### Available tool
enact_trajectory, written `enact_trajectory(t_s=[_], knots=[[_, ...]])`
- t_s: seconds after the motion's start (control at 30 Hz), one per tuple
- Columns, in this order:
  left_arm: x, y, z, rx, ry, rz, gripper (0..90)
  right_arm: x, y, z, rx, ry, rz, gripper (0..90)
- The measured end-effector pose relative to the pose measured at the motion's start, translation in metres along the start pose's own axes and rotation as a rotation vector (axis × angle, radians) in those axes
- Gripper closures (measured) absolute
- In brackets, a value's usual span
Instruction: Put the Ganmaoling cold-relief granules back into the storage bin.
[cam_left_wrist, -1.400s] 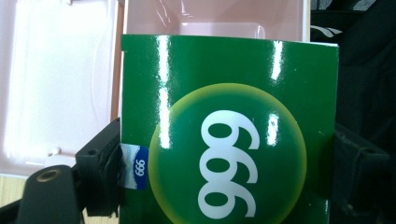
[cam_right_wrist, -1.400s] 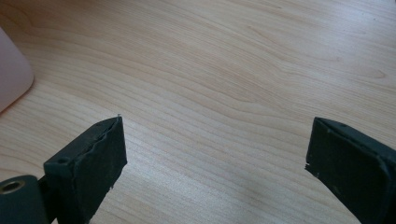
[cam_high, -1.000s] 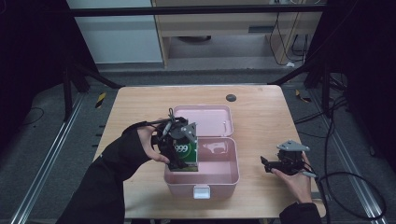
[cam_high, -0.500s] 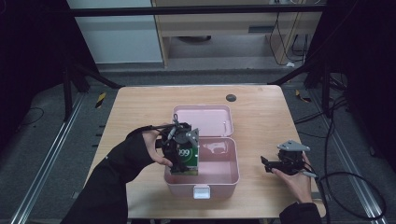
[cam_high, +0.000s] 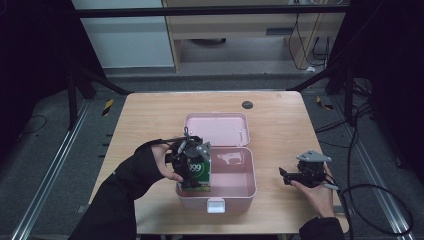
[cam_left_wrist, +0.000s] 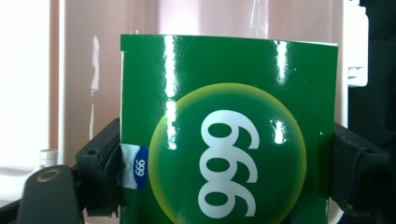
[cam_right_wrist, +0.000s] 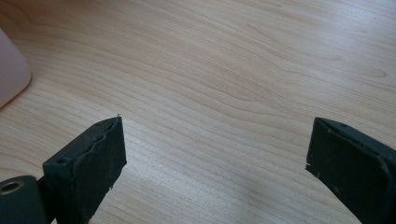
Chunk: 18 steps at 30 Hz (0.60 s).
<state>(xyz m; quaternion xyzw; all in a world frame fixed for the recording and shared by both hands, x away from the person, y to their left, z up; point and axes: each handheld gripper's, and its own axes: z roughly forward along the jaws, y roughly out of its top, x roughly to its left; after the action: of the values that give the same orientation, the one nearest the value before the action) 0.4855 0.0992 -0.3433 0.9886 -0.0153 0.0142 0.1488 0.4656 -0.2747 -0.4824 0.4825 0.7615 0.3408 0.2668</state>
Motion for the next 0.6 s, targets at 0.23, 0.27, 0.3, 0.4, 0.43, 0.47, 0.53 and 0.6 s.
enact_trajectory(t_s=[0.23,0.27,0.3,0.4,0.43,0.47,0.53,0.6], knots=[[0.0,-0.003,0.007,0.012,0.005,-0.001,15.0,0.0,0.0,-0.001,0.001,0.001,0.004,4.8],[0.0,-0.003,0.008,0.012,0.004,0.001,15.0,0.0,0.0,-0.001,0.001,0.001,0.003,4.8],[0.0,-0.003,0.008,0.012,0.004,0.001,15.0,0.0,0.0,-0.001,0.001,0.001,0.003,4.8],[0.0,-0.002,0.009,0.011,0.003,0.005,15.0,0.0,0.0,0.0,0.002,0.004,0.002,4.8],[0.0,-0.002,0.009,0.011,0.003,0.005,15.0,0.0,0.0,0.0,0.002,0.004,0.002,4.8],[0.0,-0.001,0.01,0.013,0.002,0.002,15.0,0.0,0.0,0.0,0.001,0.004,0.0,4.8],[0.0,-0.001,0.012,0.016,-0.001,0.006,15.0,0.0,0.0,0.0,0.0,0.002,-0.004,4.8],[0.001,-0.003,0.016,0.013,-0.008,0.001,15.0,0.0,0.0,-0.001,0.001,0.002,0.001,4.7]])
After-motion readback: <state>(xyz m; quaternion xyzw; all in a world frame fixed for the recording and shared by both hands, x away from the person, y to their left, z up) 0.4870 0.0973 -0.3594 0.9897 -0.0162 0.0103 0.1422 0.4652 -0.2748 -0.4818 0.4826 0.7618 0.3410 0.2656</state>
